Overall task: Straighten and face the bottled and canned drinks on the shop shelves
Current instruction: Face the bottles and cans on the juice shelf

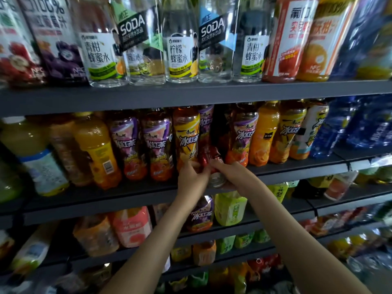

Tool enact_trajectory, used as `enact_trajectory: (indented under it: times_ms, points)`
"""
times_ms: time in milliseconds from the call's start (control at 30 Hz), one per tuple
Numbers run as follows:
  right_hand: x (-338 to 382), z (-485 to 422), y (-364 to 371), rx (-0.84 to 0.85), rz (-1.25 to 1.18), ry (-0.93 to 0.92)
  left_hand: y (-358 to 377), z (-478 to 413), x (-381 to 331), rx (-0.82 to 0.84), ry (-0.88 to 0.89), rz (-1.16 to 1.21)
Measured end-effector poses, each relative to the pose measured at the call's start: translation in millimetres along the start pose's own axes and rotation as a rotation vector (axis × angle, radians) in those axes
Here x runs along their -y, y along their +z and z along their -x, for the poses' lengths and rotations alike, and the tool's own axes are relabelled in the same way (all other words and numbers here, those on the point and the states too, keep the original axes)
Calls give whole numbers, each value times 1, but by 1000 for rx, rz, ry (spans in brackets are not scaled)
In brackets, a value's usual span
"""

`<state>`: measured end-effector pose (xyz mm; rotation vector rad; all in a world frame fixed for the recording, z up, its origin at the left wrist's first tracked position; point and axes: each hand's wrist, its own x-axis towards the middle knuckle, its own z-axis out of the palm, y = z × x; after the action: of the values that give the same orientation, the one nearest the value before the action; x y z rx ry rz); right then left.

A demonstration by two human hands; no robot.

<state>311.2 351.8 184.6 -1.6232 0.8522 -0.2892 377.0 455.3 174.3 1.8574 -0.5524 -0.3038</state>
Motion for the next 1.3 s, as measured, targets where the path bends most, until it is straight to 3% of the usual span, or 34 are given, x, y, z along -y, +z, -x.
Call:
enact_trajectory:
  times_ms: [100,200,400,567,733,833,900,967,1100,1300]
  points:
    - [-7,13,-7,115,-103,-66,-6,-7,7,152,-179,214]
    - [-15,24,-13,136,-137,-70,-10,-5,5,290,-213,304]
    - [-7,30,-17,72,-269,-17,-15,-1,2,516,180,-49]
    - [2,30,-21,84,-293,-41,-16,0,2,453,369,-453]
    - [2,25,-28,47,-392,-34,-12,-8,-6,250,447,-464]
    - [5,19,-37,106,-479,-121,-10,-19,-20,132,406,-523]
    - [5,14,-37,140,-285,-225,-4,-23,-27,69,352,-550]
    - [2,7,-32,81,-7,-318,2,-25,-30,42,303,-564]
    - [-7,-13,-19,-28,317,-430,14,-27,-30,21,210,-570]
    - [-22,-24,-6,-213,499,-574,18,-14,-13,-62,288,-535]
